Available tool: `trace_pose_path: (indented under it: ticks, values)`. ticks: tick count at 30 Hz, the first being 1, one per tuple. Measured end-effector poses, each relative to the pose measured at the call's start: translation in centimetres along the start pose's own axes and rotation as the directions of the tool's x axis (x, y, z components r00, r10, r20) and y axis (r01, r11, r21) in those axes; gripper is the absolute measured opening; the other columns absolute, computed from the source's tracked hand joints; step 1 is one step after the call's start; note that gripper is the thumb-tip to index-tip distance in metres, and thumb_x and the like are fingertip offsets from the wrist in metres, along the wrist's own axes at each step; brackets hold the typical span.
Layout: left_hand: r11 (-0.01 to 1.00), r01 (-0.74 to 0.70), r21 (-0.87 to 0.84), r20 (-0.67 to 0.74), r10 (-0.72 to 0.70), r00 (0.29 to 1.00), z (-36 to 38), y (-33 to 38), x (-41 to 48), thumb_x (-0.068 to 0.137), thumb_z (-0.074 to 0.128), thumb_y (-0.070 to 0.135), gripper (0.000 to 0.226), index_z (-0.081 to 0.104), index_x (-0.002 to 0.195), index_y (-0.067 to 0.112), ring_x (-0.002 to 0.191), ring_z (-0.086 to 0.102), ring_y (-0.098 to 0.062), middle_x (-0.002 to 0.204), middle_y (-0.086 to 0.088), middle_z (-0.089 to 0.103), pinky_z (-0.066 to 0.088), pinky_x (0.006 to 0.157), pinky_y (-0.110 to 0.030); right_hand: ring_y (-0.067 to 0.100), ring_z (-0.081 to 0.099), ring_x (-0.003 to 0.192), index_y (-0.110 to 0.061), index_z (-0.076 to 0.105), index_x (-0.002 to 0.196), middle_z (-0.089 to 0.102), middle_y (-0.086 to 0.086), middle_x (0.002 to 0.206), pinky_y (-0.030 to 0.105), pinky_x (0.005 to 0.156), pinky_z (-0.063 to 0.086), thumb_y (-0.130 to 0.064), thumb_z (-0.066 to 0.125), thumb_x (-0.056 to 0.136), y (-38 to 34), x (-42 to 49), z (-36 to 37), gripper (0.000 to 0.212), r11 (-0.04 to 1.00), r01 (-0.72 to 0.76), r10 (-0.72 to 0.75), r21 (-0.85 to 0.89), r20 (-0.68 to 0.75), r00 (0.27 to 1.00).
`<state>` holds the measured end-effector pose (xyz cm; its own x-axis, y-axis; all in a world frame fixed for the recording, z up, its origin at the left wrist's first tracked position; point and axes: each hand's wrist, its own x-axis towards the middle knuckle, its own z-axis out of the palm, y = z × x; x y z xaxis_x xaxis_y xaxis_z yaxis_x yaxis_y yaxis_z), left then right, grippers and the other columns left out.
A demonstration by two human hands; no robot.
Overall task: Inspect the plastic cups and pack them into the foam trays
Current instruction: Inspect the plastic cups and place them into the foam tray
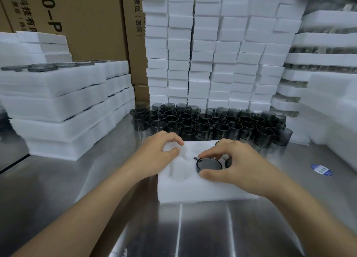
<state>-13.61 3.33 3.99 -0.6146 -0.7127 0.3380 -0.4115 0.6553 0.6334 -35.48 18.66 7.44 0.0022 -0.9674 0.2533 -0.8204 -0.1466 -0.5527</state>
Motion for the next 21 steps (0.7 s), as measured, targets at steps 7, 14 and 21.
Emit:
trace_pose_path:
  ticks: [7,14,21]
  values:
    - [1.000,0.003,-0.009,-0.006,-0.003,1.000,0.1,-0.3,0.1,0.104,0.064,0.030,0.021,0.068,0.108,0.051,0.116,0.058,-0.002,0.117,0.021,0.061,0.045,0.102,-0.032,-0.001,0.058,0.103,-0.053,0.075,0.114,0.064,-0.023,0.099,0.023,0.086,0.044,-0.073,0.078,0.076,0.4,0.0,0.1,0.044,0.999,0.007,-0.007,-0.047,0.001,1.000]
    - [1.000,-0.011,-0.007,-0.019,0.011,1.000,0.3,-0.6,0.2,0.103,0.065,0.030,0.020,0.069,0.107,0.049,0.114,0.059,-0.001,0.117,0.021,0.062,0.044,0.097,-0.025,-0.006,0.051,0.116,-0.046,0.074,0.095,0.061,-0.026,0.113,0.026,0.097,0.044,-0.072,0.083,0.066,0.8,0.0,0.4,0.041,0.998,-0.049,0.049,0.031,-0.012,0.999]
    - [0.967,0.001,-0.257,-0.175,-0.047,0.983,0.6,-2.0,1.3,0.102,0.070,0.014,0.021,0.079,0.094,0.031,0.098,0.070,-0.005,0.098,0.015,0.077,0.051,0.088,-0.027,-0.006,0.051,0.124,-0.045,0.075,0.095,0.059,-0.033,0.123,0.030,0.105,0.043,-0.074,0.080,0.065,0.9,0.2,0.5,0.042,0.996,-0.082,0.084,0.042,-0.028,0.996]
